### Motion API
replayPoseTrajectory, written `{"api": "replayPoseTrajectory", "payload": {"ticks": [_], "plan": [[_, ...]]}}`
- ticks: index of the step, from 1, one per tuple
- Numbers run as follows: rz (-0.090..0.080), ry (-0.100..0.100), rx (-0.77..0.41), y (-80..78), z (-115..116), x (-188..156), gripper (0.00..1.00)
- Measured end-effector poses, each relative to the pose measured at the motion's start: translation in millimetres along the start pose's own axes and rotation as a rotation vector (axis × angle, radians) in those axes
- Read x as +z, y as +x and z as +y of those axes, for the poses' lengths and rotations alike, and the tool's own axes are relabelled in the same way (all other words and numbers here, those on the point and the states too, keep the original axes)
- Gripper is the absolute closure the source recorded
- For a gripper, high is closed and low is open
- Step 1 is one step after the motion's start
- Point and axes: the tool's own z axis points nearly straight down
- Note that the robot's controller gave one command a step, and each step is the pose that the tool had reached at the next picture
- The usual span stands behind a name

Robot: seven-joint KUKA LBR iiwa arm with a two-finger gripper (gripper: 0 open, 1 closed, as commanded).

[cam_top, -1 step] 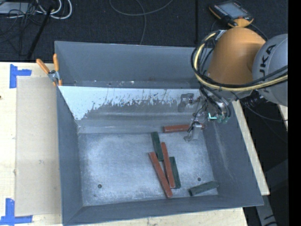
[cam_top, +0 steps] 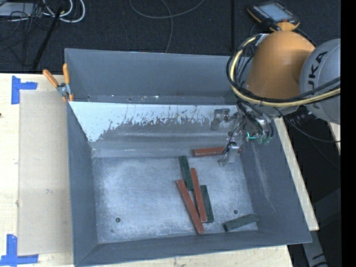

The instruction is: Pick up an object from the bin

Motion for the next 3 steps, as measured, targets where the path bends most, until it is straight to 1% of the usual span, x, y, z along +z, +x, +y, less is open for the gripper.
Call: {"api": "replayPoseTrajectory", "payload": {"ticks": [1, 2, 3], "plan": [[-0.007, 0.0, 0.013, -1.2, -6, 52, 0.0], [-0.002, 0.0, -0.09, -0.8, -16, 105, 0.0], [0.001, -0.001, -0.03, 21.7, -9, 125, 0.0]]}}
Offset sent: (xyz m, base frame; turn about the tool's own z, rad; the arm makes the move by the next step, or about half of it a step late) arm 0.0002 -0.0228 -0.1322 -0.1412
